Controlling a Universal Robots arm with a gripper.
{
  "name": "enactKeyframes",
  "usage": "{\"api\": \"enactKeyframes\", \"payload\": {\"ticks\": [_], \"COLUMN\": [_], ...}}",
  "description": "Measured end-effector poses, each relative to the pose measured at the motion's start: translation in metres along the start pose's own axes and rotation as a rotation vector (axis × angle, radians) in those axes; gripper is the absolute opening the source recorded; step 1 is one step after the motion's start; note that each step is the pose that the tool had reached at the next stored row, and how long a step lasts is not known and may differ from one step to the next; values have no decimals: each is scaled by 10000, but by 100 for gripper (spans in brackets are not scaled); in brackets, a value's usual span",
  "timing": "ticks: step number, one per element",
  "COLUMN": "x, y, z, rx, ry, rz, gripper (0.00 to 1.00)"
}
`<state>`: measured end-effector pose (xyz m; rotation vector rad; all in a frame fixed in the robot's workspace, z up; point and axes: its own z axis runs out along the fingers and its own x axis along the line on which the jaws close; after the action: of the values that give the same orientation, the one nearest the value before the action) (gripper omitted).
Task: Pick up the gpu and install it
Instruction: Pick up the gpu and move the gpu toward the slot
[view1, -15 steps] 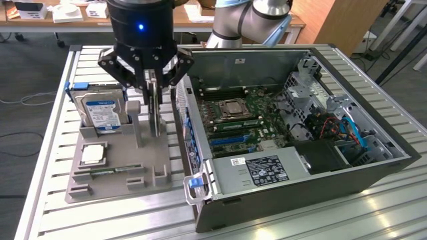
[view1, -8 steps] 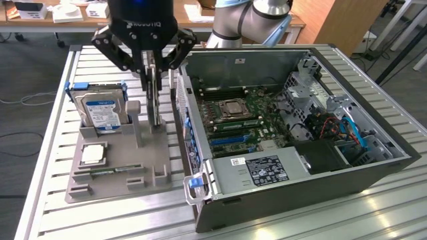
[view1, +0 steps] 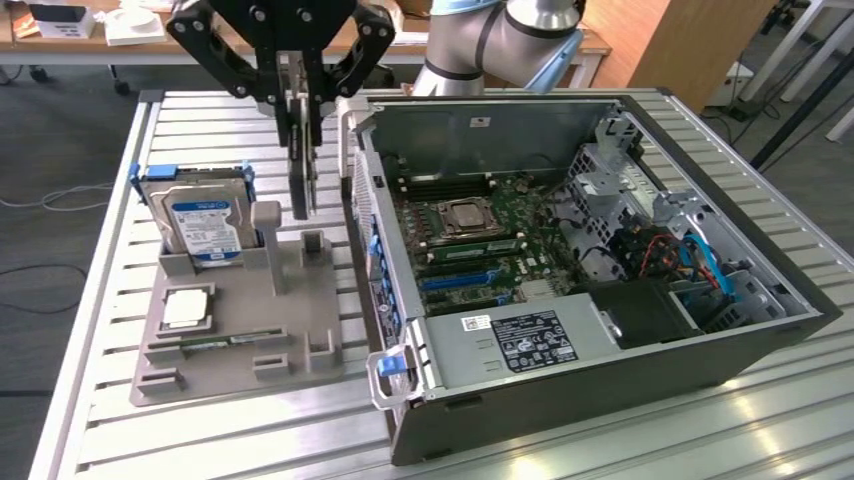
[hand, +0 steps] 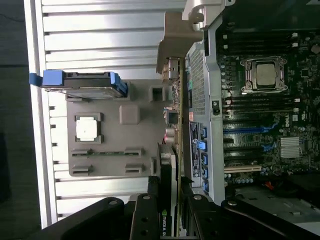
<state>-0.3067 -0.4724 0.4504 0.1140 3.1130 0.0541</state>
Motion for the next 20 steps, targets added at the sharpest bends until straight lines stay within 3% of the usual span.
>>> {"api": "enactKeyframes", "payload": {"ticks": [13,20], "x": [-2,-123], "y": [1,9], "z": [-6,-2], "rx": [3,2], "ry": [1,0], "rz": [1,0], "gripper": [27,27]}}
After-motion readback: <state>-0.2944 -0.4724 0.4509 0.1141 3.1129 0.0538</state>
